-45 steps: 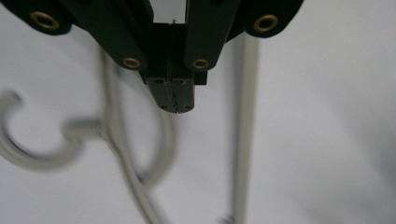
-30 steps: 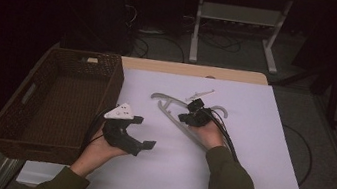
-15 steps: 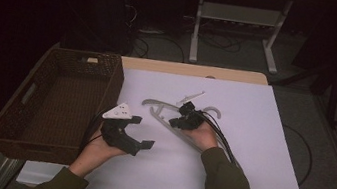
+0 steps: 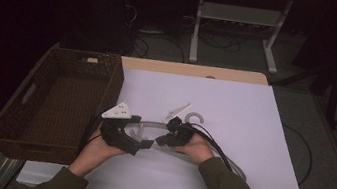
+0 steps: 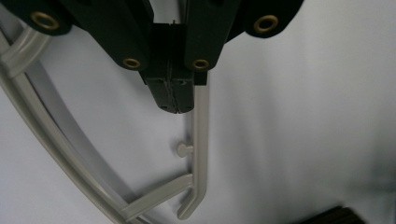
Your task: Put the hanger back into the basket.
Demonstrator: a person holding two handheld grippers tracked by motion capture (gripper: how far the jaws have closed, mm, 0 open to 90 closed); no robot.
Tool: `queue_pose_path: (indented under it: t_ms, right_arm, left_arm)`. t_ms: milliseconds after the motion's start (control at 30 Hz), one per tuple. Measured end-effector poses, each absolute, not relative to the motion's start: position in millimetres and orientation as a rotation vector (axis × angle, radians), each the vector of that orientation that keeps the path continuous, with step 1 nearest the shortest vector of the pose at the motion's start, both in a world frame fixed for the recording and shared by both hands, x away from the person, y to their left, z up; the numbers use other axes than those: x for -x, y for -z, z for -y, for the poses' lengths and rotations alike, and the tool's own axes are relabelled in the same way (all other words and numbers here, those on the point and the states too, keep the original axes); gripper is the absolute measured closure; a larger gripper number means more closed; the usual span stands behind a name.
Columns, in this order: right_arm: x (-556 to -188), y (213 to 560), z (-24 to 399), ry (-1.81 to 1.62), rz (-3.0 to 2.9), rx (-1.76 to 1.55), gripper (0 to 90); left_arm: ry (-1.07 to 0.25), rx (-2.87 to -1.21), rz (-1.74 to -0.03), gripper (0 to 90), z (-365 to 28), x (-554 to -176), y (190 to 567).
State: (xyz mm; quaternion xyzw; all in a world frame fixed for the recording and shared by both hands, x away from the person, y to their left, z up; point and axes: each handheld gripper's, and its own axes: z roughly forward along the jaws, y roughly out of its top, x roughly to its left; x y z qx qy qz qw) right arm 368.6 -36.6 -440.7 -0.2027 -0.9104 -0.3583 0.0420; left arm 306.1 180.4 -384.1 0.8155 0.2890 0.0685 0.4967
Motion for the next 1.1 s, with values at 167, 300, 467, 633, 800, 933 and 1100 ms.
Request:
queue_pose_path:
  t_ms: [167, 300, 467, 633, 800, 933, 1100]
  right_arm:
    - [-349.6, 437.8, 34.8, 1.111, 2.715, 0.515, 89.6]
    - [-336.6, 439.0, 31.6, 1.057, 2.761, 0.442, 89.5]
    - [-335.3, 431.9, 44.0, 1.129, 2.772, 0.505, 89.5]
    - [-333.5, 416.1, 87.2, 1.155, 2.844, 0.675, 89.5]
    - [-323.8, 412.1, 136.4, 1.123, 2.864, 0.883, 89.5]
    - [-316.0, 414.6, 173.5, 1.077, 2.903, 1.003, 89.5]
    - [-304.5, 418.9, 207.5, 1.056, 2.891, 1.119, 89.5]
  left_arm:
    - [-0.174, -1.973, -0.704, 0.5, -183.3, -306.7, 382.6]
    - [-0.173, -1.970, -0.707, 0.5, -183.4, -306.8, 382.4]
    - [-0.174, -1.970, -0.708, 0.6, -183.3, -306.7, 382.2]
    - [-0.172, -1.977, -0.709, 0.5, -181.8, -307.0, 384.2]
    - [-0.172, -1.985, -0.710, 0.5, -180.4, -306.7, 385.8]
    - [-0.165, -1.995, -0.710, 0.5, -177.2, -306.7, 389.2]
    - [-0.163, -1.999, -0.713, 0.5, -176.7, -307.4, 391.0]
